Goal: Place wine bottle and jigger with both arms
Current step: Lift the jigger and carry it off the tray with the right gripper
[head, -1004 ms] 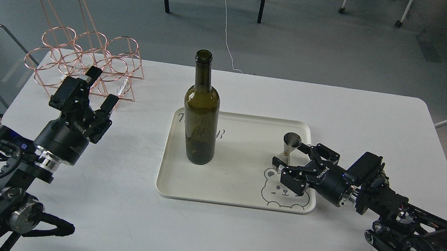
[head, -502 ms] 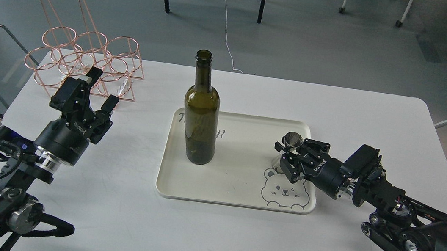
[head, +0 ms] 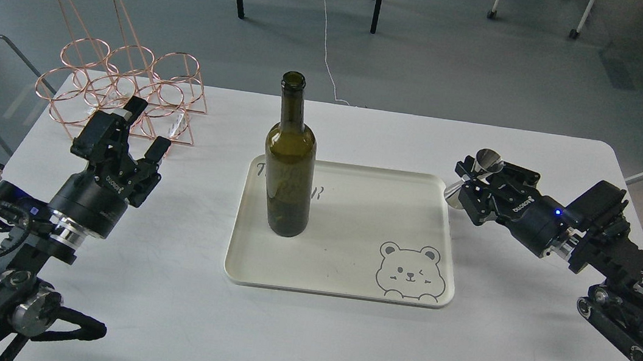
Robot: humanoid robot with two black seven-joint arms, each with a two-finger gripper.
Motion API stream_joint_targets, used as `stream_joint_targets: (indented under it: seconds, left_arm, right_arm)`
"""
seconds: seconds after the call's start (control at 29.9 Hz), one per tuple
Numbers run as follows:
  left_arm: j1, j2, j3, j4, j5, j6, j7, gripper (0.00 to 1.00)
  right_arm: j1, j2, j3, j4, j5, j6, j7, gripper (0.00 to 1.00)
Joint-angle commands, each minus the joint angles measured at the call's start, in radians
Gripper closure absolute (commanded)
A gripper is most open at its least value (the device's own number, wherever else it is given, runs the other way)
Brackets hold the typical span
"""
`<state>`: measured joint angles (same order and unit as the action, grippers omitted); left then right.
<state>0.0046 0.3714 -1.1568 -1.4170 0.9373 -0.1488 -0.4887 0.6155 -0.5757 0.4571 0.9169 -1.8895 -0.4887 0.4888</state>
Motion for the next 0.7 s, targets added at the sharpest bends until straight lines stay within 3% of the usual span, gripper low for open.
stream_joint_targets:
  seconds: [0.0,0.27,0.67]
  left_arm:
    - [-0.001,0.003,0.0,0.0,0.0,0.0,0.0,0.02]
    - [-0.003,0.003,0.0,0.0,0.0,-0.001,0.0,0.02]
    - [-0.006,0.012,0.0,0.0,0.0,-0.001,0.0,0.02]
  right_arm:
    - [-0.006,-0.067,0.006,0.0,0.058,0.0,0.0,0.78]
    - [-0.054,-0.107,0.002,-0.027,0.138,0.0,0.0,0.78]
    - [-0.092,-0.058,-0.008,-0.184,0.138,0.0,0.0,0.77]
